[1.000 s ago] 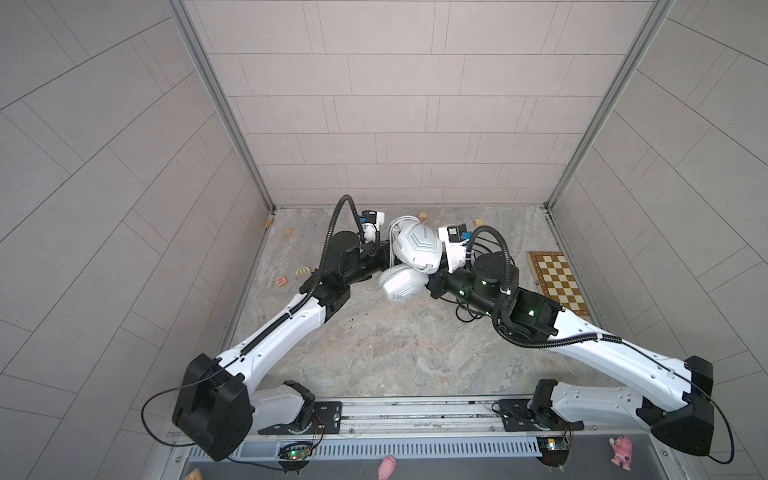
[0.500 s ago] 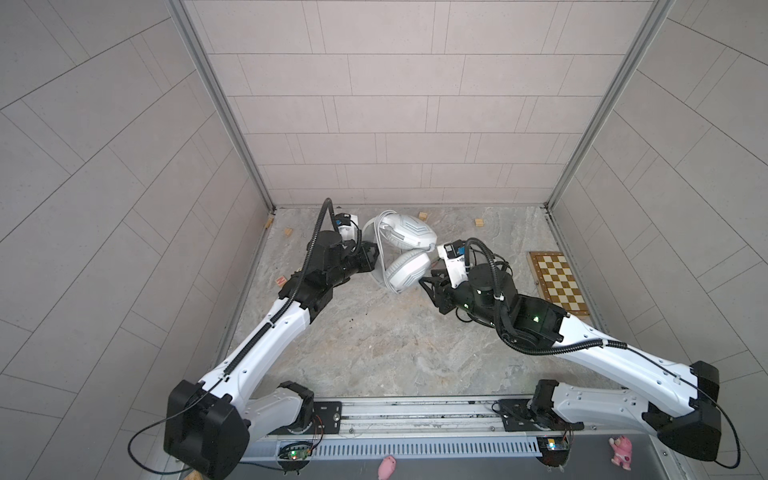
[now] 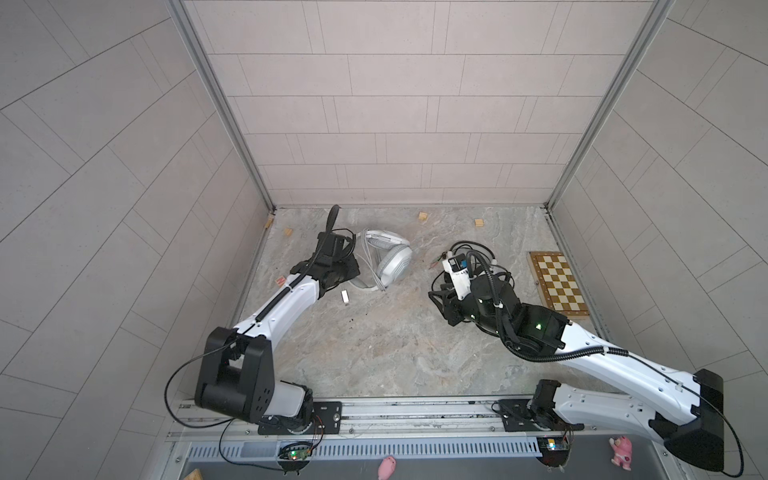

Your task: Wrap the headphones

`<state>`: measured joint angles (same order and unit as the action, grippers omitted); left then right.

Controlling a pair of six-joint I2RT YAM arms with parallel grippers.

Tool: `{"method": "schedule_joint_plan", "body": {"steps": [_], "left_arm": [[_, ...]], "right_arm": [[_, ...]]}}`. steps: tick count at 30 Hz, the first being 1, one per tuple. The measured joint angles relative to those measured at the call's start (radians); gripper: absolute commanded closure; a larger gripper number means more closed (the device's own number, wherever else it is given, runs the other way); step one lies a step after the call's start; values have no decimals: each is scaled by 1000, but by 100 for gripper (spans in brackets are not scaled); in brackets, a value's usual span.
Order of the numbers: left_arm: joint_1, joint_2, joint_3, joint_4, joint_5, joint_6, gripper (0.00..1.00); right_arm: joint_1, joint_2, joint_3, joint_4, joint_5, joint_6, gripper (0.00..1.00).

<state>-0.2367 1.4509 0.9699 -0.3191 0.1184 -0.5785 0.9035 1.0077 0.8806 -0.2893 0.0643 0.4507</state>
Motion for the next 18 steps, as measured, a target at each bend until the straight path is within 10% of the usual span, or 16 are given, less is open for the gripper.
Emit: {"method": "schedule_joint_plan", "body": {"steps": [6, 18], "left_arm": [[28, 208, 95, -56, -28, -2, 100], [68, 694, 760, -312, 51, 11, 100]], "right_arm": [[-7, -33, -39, -11, -6, 6, 58], [-28, -121, -92, -38, -7, 24, 58]]}}
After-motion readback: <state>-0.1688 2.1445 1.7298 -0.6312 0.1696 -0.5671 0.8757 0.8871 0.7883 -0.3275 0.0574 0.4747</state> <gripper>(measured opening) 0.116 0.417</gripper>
